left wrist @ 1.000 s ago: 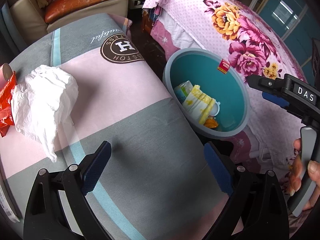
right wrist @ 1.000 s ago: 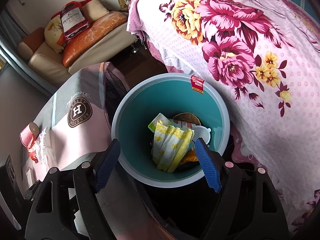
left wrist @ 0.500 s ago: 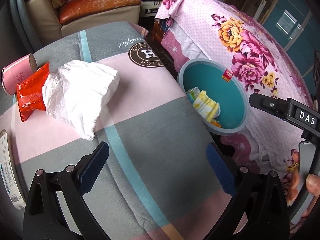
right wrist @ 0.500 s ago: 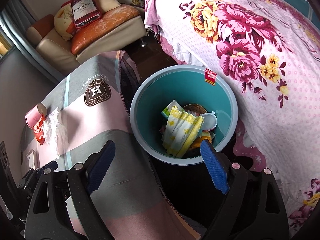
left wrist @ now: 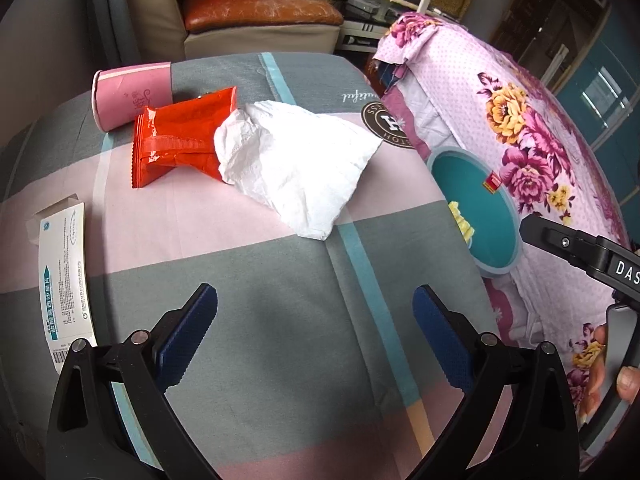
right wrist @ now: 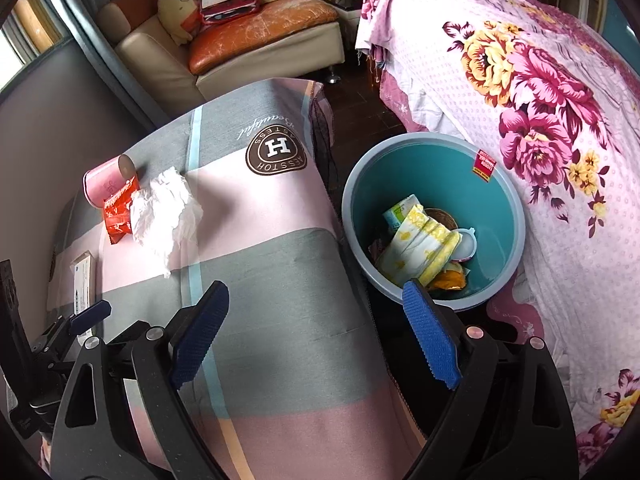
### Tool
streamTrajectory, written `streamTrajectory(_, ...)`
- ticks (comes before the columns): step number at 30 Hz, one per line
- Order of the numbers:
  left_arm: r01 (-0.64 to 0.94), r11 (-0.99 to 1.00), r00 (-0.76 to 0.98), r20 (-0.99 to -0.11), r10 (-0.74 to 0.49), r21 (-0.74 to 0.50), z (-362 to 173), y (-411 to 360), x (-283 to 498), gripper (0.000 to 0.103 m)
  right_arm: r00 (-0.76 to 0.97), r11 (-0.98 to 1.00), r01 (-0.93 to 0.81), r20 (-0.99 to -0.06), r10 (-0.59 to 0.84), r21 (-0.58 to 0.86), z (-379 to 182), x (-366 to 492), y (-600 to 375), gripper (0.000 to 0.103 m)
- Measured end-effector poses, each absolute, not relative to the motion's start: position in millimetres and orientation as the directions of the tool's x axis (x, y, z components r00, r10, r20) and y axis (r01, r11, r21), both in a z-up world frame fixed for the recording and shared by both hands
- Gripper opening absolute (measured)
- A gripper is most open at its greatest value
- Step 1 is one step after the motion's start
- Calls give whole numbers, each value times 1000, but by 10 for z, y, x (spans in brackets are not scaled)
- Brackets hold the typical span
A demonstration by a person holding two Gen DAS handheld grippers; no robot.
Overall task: Collect trash
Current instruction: 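Move the left gripper to the white medicine box while the right approaches the white tissue, then close the left gripper on the white medicine box while the right grasps the tissue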
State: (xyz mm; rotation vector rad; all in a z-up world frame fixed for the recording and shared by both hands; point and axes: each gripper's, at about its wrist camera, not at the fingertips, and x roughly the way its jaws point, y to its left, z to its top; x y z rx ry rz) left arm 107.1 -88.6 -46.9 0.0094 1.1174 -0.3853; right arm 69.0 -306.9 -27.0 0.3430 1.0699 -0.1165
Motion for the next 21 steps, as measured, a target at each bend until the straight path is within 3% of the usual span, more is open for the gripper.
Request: streamTrajectory(21, -35, 989, 427, -897, -113, -141, -628, 726, 1349, 99, 386, 996, -36, -918, 89, 81, -318, 1323, -1989, 85)
